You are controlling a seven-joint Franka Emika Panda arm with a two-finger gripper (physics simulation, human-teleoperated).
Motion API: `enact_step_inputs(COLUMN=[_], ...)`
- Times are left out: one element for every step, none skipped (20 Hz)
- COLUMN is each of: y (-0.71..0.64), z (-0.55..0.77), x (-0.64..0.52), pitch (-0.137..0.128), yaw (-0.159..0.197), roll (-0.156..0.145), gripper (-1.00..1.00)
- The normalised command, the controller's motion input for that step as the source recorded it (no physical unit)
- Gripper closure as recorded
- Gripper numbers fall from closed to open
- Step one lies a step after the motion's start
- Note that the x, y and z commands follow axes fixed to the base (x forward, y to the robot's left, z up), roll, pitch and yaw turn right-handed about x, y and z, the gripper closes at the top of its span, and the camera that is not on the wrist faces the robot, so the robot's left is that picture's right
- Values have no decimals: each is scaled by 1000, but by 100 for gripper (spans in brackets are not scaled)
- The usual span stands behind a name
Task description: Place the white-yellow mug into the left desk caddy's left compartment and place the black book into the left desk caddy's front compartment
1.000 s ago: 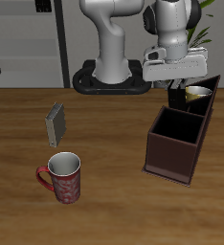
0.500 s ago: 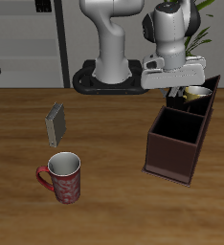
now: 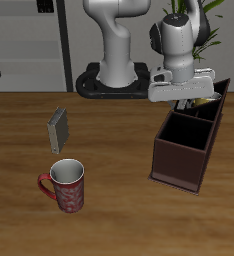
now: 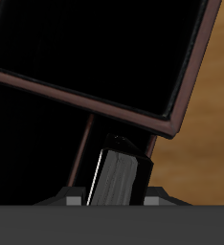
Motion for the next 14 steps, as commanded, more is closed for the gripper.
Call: enact_step_inputs(y=[106,71,-1,25,-149,-114,28,-123,-46,-46,-8,-68,33,-24], z=[-329,-353,-159,-103,-100,-109,-73,-3,-19,4,6,82,23,5], x=[79,82,48,26,36,102,11,-3,-3,-34,8,-38,-3,-10], pitch=[74,41,41,22,72,127,31,4,25,34,3,-7,20,26], yaw=[39,94,-4,-35,-82,-98,-9,-19,-27,-35,-10,-20,-13,-21], roll=[43,-31,14,63,-29,28,142,-40,-2,35,4,-11,29,1], gripper=[100,100,100,100,-100,-100,-100,-100,-100,-100,-100,-100,-100,-100])
